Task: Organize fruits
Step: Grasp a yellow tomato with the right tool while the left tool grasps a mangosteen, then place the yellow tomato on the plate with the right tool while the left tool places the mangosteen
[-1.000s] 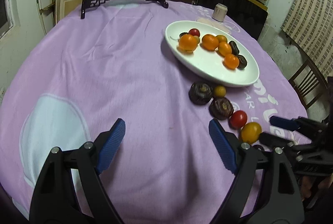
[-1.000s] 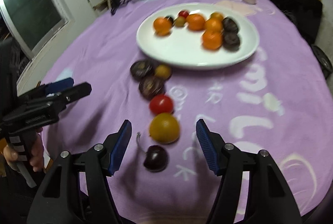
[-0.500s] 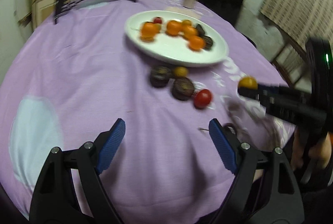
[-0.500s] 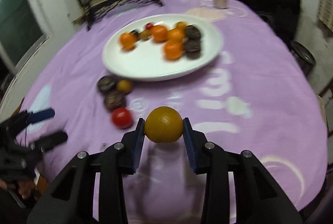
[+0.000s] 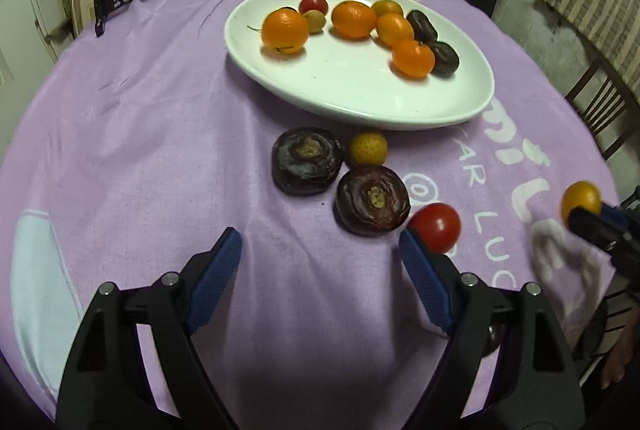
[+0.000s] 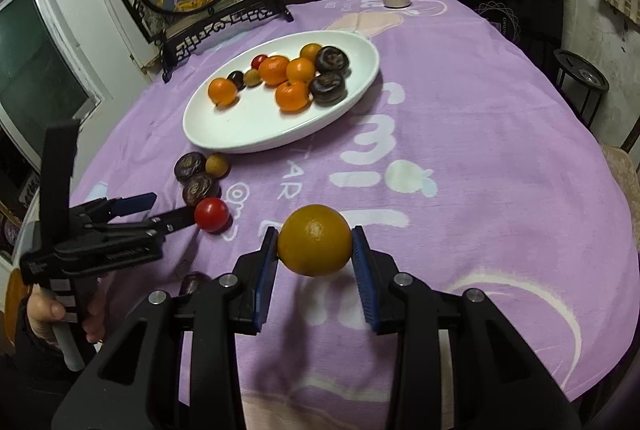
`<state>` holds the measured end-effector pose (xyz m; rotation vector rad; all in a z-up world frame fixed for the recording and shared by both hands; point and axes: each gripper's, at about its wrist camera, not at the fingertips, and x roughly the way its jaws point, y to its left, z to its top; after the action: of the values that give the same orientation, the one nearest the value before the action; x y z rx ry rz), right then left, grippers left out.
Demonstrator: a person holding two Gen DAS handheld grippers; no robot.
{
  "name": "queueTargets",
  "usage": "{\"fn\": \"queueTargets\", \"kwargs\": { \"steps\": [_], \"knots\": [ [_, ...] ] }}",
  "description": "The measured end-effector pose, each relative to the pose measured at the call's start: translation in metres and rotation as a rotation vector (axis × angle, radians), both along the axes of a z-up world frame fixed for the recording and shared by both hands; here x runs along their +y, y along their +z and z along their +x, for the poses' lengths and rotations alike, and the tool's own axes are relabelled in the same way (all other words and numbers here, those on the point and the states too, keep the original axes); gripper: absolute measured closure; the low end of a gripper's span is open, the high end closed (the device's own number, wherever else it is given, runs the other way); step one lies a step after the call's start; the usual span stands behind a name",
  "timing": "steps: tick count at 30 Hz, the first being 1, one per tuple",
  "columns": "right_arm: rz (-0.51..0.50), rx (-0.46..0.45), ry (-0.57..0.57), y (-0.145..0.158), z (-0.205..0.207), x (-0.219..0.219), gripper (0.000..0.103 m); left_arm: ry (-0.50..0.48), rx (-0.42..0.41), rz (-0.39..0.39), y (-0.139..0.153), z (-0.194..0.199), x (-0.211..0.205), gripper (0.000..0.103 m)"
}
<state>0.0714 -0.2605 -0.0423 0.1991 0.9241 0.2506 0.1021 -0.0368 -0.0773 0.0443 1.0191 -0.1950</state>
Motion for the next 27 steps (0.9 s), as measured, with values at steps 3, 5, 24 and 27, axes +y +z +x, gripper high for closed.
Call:
{"fn": "queueTargets", "kwargs": {
  "steps": [3, 5, 24, 27],
  "knots": [
    [0.017, 0.005, 0.0, -0.003, 0.003, -0.004, 0.066, -0.017, 0.011, -0.015, -0.001, 0.005, -0.012, 0.025],
    [0.024, 0.013, 0.006, -0.006, 0.005, -0.003, 0.066, -0.019, -0.015, 0.016, -0.001, 0.009, -0.025, 0.027],
    [-0.006, 0.006, 0.057, 0.003, 0.017, 0.026, 0.066, -0.057, -0.026, -0.137, 0.019, -0.031, 0.007, 0.064],
    [-0.017, 0.012, 0.066, 0.003, 0.023, 0.033, 0.066, -0.062, -0.053, -0.153, 0.03, -0.03, 0.015, 0.064]
  ]
}}
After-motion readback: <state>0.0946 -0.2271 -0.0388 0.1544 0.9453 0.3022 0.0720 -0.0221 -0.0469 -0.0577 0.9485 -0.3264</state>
